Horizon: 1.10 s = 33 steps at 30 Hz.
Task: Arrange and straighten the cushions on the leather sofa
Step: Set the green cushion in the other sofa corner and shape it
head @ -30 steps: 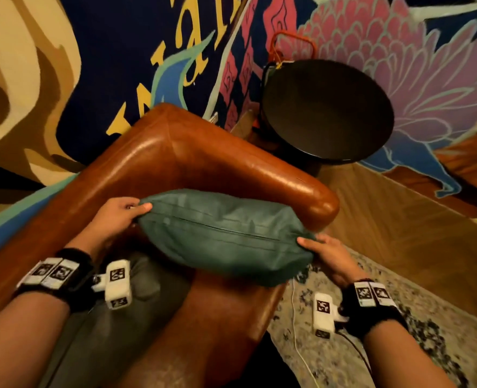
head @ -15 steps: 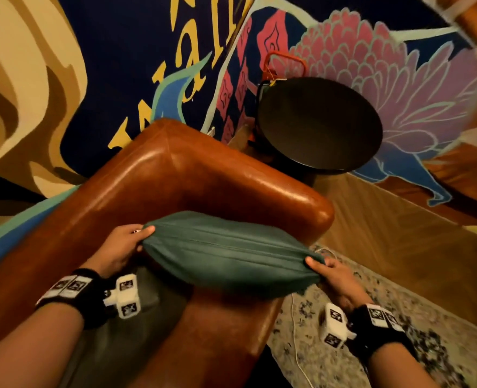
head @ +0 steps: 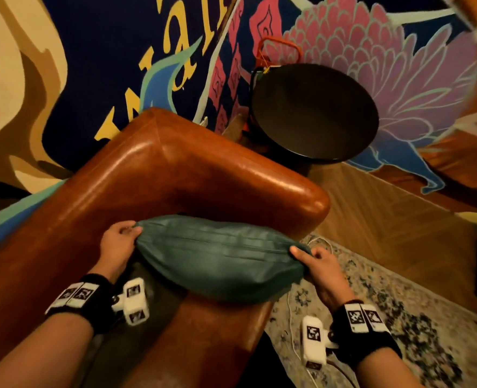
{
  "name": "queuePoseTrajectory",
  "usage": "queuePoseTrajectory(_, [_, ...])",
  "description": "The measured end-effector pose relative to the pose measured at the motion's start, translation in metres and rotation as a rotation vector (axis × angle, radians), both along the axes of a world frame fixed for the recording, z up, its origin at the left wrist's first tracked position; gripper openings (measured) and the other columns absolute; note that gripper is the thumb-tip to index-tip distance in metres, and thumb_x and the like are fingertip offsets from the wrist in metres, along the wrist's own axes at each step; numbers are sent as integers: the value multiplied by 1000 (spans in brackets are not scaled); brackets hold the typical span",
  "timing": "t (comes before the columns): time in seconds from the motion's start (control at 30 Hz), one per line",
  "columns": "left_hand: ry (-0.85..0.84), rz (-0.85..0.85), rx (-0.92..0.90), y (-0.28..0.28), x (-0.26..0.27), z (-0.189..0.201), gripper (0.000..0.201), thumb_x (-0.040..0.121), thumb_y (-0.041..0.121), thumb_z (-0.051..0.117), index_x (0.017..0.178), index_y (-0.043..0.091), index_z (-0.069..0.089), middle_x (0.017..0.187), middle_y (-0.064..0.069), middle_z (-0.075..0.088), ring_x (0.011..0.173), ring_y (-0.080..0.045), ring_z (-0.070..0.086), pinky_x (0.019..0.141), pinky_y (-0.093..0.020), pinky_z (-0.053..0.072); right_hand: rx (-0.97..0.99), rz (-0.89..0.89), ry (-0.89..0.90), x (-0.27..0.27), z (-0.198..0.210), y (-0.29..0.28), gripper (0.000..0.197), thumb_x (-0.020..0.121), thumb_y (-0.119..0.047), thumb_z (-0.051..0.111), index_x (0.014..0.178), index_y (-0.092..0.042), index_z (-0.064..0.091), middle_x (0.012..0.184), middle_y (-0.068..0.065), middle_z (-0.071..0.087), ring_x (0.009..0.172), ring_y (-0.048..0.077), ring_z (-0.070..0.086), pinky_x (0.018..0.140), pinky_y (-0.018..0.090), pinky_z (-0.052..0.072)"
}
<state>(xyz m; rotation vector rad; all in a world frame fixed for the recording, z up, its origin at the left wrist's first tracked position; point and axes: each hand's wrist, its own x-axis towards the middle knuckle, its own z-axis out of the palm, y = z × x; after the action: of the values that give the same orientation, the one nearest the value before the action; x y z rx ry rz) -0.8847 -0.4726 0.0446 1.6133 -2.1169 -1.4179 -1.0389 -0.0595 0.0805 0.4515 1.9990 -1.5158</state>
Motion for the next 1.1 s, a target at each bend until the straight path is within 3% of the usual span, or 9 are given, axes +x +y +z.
queuePoseTrajectory(0.07, [-30, -388, -331, 25, -2, 24, 60, 84, 43, 74, 130, 8, 61, 134, -17, 59, 126, -32, 53, 110, -47, 40, 81, 109, 156, -3, 25, -29, 54, 69, -35, 90, 61, -23, 38, 59, -1, 38, 61, 17, 39, 59, 34, 32])
queuePoseTrajectory(0.2, [-11, -1023, -173, 145, -18, 83, 100, 68, 63, 72, 150, 15, 39, 155, 1, 38, 147, -16, 30, 114, -28, 30, 111, 285, 426, 27, 76, -135, 52, 72, -28, 88, 59, -23, 38, 56, -7, 37, 56, 10, 33, 55, 30, 27])
queuePoseTrajectory(0.3, [120, -512, -297, 157, -31, 95, 23, 90, 25, 67, 101, 5, 71, 98, -19, 74, 93, -29, 70, 68, -31, 42, -35, 534, 517, 58, 99, -176, 21, 85, -32, 76, 84, -18, 60, 76, 3, 61, 69, 13, 50, 68, 29, 39])
queuePoseTrajectory(0.47, [73, -267, -224, 82, -20, 74, 28, 85, 38, 74, 81, 10, 76, 72, -7, 73, 77, -27, 70, 65, -39, 48, 710, 335, 491, -3, 40, -77, 58, 90, -51, 60, 141, -25, 49, 143, 9, 48, 128, 30, 49, 105, 47, 41])
queuePoseTrajectory(0.57, [-30, -359, -245, 66, -14, 53, 33, 87, 43, 71, 83, 11, 74, 81, -9, 74, 83, -28, 69, 69, -36, 46, 546, 287, 28, -38, -27, -29, 51, 87, -52, 63, 115, -10, 66, 117, 22, 68, 109, 38, 64, 94, 49, 51])
queuePoseTrajectory(0.7, [-53, -124, -232, 53, -23, 39, 52, 101, 46, 46, 93, -2, 63, 103, -30, 67, 103, -45, 62, 84, -43, 44, 346, 126, -49, -33, -48, -40, 36, 93, -40, 64, 67, -15, 58, 88, 15, 65, 84, 28, 61, 79, 38, 51])
queuePoseTrajectory(0.8, [-27, -114, -157, 84, -37, 39, 52, 103, 46, 39, 100, 1, 65, 109, -27, 67, 106, -43, 61, 86, -43, 43, 481, 228, 69, -18, -28, -66, 36, 106, -31, 44, 90, -4, 62, 101, 21, 63, 107, 37, 62, 90, 38, 46])
queuePoseTrajectory(0.97, [155, -258, -308, 62, -18, 61, 41, 99, 43, 53, 77, 8, 59, 75, -11, 66, 78, -32, 64, 72, -40, 44, 177, 145, 433, -20, 24, -39, 23, 103, -27, 53, 86, -14, 59, 78, 3, 64, 76, 18, 60, 68, 32, 44])
queuePoseTrajectory(1.1, [89, -319, -306, 57, -25, 41, 43, 97, 44, 56, 71, 9, 55, 66, -6, 63, 70, -29, 64, 69, -42, 48, 442, 71, 413, -38, 0, -12, 16, 98, -24, 60, 86, -14, 55, 82, 10, 65, 87, 37, 63, 72, 41, 43])
